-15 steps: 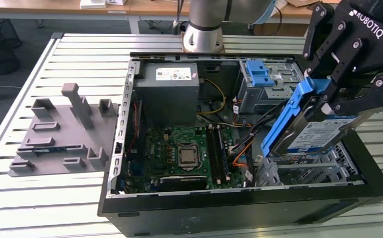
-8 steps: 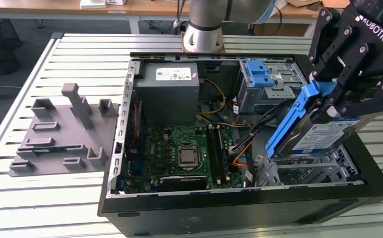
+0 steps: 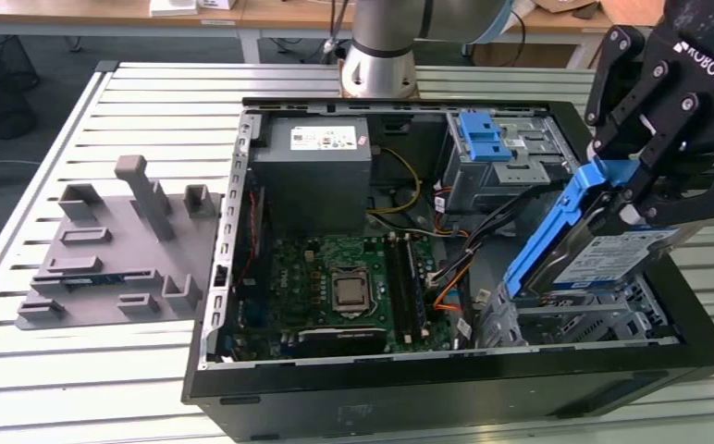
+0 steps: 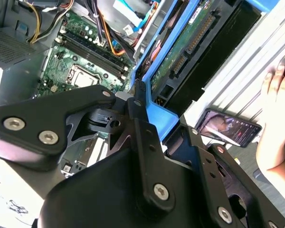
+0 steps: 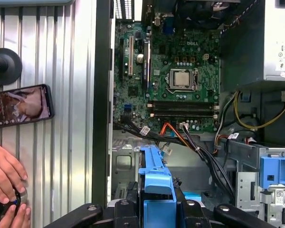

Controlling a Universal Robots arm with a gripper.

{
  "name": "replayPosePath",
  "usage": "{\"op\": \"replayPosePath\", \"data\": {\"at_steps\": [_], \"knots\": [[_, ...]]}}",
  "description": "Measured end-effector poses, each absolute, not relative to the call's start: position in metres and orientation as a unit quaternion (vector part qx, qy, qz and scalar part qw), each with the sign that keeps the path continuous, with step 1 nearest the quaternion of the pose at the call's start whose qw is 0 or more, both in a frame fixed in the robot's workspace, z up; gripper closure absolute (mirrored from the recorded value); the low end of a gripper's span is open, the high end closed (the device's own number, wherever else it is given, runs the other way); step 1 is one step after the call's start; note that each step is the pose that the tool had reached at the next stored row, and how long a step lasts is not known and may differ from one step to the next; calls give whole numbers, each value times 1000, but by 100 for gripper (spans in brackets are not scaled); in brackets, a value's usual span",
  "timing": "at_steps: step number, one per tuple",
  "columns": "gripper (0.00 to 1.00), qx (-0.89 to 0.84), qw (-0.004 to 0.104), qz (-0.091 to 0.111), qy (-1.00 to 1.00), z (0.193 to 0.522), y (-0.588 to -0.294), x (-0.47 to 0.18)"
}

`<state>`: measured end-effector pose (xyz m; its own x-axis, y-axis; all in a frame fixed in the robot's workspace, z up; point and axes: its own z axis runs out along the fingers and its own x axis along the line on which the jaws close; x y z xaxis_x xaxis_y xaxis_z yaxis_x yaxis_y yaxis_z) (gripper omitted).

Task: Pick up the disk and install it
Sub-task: 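Insert the disk into the insertion slot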

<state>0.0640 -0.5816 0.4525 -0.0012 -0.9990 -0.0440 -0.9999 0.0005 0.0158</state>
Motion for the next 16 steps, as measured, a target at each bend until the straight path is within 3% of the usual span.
{"op": "replayPosePath", "data": {"at_steps": [16], "knots": [[64, -705, 10, 21, 708, 443, -582, 74]]}}
